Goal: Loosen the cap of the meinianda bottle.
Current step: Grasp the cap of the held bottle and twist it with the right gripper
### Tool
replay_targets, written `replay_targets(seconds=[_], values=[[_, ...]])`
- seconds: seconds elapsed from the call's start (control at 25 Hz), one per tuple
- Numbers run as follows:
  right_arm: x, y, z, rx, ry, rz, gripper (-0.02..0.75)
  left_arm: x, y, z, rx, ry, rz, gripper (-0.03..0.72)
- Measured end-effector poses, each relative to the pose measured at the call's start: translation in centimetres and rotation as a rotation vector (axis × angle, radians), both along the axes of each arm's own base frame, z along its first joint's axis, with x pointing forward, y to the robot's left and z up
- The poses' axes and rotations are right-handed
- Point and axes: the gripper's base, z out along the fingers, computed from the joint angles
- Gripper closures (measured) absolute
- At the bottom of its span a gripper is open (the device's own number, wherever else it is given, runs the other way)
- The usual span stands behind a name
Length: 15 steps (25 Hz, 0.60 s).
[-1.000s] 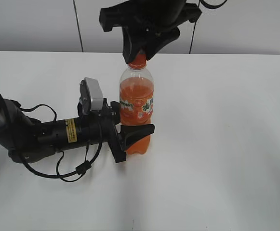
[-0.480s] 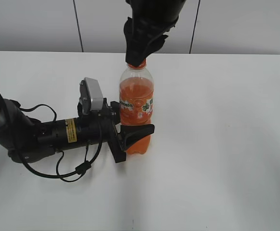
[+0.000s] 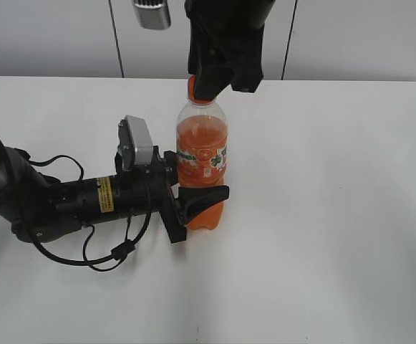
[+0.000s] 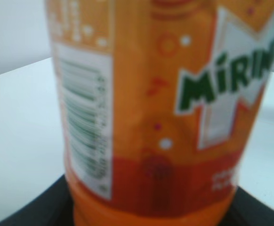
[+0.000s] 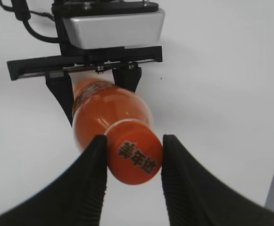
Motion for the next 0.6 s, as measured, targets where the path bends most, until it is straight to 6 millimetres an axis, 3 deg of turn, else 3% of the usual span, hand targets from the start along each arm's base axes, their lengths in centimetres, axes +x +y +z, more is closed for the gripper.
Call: replay_targets(seconds=[0.36, 0.52, 0.6], values=[[-0.03, -0.03, 0.15, -0.060, -0.112, 0.292, 0.481, 0.01, 0.00, 0.00, 0.000, 0.000, 0.001, 0.297], [-0.10, -0.03, 0.50, -0.053, -0.129, 0.314, 0.683, 0.12, 0.08, 0.02, -0.003, 0.004, 0.012, 0.297], [-0.14, -0.02, 0.58, -0.046, -0.123, 0.299, 0.714, 0.13, 0.09, 0.02, -0.004, 0.005, 0.013, 0.297]])
